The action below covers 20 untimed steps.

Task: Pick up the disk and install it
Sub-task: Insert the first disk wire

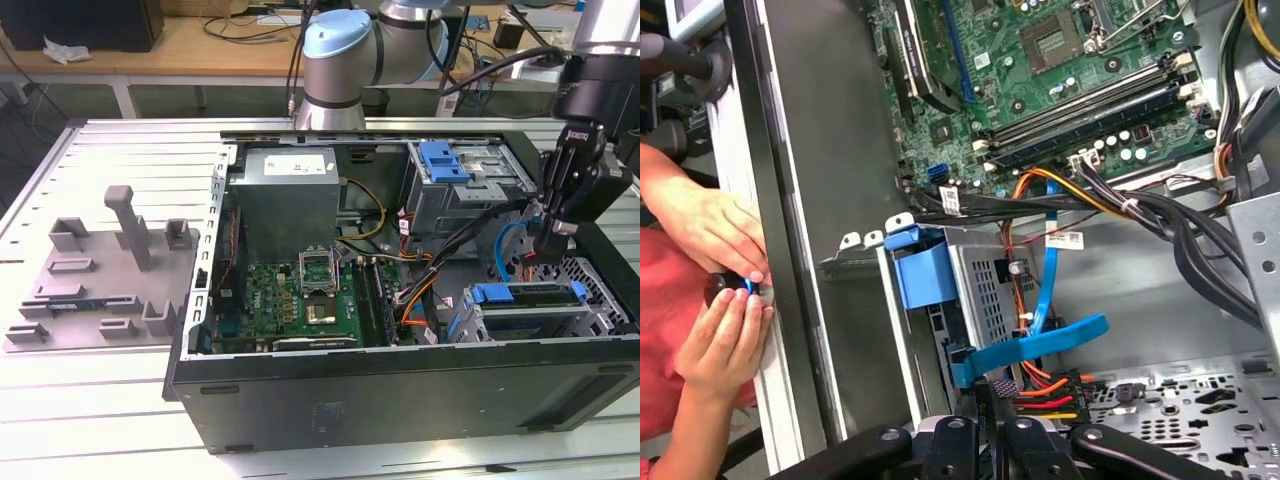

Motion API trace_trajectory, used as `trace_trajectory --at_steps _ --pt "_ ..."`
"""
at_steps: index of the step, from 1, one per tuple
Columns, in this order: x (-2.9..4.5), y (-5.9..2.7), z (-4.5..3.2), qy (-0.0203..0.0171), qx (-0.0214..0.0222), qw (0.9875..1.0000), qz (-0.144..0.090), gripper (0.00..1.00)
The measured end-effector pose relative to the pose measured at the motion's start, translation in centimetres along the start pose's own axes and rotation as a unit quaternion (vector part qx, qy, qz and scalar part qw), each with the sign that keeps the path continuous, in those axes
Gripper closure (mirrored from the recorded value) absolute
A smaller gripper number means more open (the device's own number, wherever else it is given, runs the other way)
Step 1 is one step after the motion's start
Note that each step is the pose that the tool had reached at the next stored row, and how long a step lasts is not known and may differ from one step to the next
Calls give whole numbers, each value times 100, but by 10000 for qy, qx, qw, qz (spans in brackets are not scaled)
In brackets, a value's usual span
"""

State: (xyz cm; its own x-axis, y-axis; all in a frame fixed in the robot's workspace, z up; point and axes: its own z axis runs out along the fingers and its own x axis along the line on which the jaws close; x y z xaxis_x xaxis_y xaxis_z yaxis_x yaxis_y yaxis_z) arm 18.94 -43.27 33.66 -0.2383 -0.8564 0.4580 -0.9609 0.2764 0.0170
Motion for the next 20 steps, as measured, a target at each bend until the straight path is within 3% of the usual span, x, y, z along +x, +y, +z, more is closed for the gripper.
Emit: trace_trajectory --at_steps 7,9,15,20 --pt "64 -4 10 -134 12 9999 -33 84" --pt "94 -9 15 -198 24 9998 -54 84" --pt "146 -4 29 -299 54 9995 -97 84" --pt "195 11 52 -410 80 9990 -138 84"
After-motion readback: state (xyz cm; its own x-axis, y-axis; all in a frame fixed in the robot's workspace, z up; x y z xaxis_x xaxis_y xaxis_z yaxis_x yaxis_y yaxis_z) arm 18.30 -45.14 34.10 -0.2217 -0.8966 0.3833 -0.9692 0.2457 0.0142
